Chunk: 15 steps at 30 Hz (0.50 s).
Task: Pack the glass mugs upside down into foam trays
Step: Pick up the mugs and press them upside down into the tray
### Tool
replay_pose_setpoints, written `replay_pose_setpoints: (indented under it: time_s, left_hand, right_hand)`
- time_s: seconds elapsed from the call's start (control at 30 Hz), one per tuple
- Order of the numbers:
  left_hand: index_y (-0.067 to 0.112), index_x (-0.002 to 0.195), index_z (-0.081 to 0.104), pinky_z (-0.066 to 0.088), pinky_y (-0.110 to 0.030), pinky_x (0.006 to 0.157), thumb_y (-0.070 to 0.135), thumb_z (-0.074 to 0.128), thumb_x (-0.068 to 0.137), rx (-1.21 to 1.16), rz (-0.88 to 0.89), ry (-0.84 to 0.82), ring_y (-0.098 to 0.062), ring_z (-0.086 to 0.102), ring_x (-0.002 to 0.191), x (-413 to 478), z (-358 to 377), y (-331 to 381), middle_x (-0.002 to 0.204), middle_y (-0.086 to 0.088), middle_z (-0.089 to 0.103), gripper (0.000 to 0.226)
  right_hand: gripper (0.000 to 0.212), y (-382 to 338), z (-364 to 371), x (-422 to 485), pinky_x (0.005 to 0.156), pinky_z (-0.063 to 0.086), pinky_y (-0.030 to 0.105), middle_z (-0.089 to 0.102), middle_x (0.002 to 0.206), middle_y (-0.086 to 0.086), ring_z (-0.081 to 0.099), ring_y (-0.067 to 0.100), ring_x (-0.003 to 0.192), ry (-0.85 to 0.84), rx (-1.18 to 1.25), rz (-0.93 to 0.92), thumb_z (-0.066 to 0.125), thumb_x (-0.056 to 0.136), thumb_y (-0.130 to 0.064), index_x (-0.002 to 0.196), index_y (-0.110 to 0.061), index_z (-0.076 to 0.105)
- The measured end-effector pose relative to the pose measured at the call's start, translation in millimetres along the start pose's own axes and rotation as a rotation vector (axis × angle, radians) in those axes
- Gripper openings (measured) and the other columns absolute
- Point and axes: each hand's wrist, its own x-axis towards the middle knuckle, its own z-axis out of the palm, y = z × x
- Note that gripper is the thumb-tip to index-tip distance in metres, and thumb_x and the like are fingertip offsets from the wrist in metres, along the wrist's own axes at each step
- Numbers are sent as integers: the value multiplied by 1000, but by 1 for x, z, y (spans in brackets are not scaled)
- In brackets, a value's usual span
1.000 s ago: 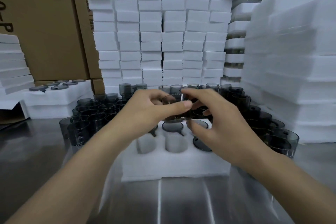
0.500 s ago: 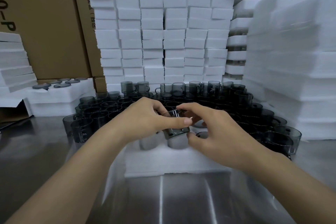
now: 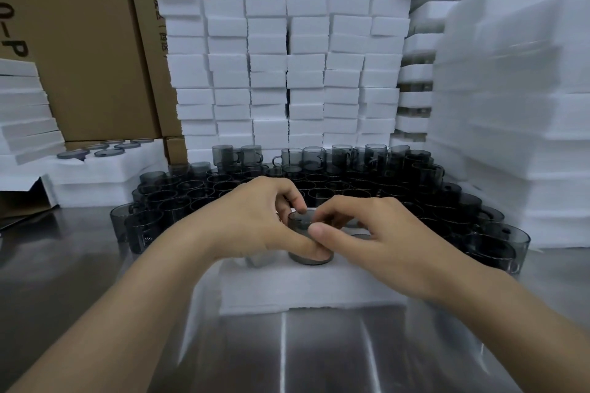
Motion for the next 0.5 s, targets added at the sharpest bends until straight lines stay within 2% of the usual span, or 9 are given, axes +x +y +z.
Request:
replay_pose_setpoints:
  time_s: [0.1,0.2,0.23,0.3,0.37,0.43,0.5]
  left_hand:
    - [27,103,67,50,-39,66,45,106,55,-2,12,-9,-12,57,66,-1,4,1,97,-10,73,65]
    - [32,104,69,48,-29,62,42,104,60,19,-5,-108,-8,58,65,-3,-2,-1,91,0,71,57]
    - [34,105,71,47,-28,63,41,101,64,18,-18,-148,-6,59,67,-4,-7,-2,93,1,72,51]
    - [40,105,76,44,-33,66,38,84,71,-11,-53,-188,-11,57,77,-6,-15,-2,104,-6,73,35]
    - [42,103,81,41,-33,65,35,72,80,-45,-81,-143,-10,56,77,-4,-20,-5,100,-6,75,26]
    - [41,97,84,42,-16,55,36,68,95,-72,-63,-53,1,58,64,-1,-18,-7,85,10,76,16]
    - [32,92,84,42,-8,51,37,70,99,-101,-30,18,5,58,59,4,-13,-10,76,14,73,17]
  right_hand:
    - [40,1,5,1,89,59,41,74,106,-23,72,4,97,10,1,4,55,88,-74,116,-49,67]
    - [52,3,5,1,87,59,37,72,106,-25,70,3,92,-17,-34,25,56,80,-77,128,-56,58]
    - [58,3,5,1,88,58,35,70,107,-27,69,2,94,-27,-60,25,55,79,-79,133,-58,55]
    - [62,2,6,0,93,56,34,65,110,-30,64,-1,103,-34,-105,14,52,78,-80,136,-60,55]
    - [60,2,7,0,98,52,32,62,115,-31,56,-6,115,-28,-105,4,49,81,-82,135,-57,59]
    - [53,3,8,1,99,49,29,61,117,-31,54,-9,118,-9,-49,13,51,85,-82,128,-56,65]
    - [36,5,8,3,99,46,27,60,120,-36,52,-11,119,-18,-7,43,60,85,-80,114,-61,68]
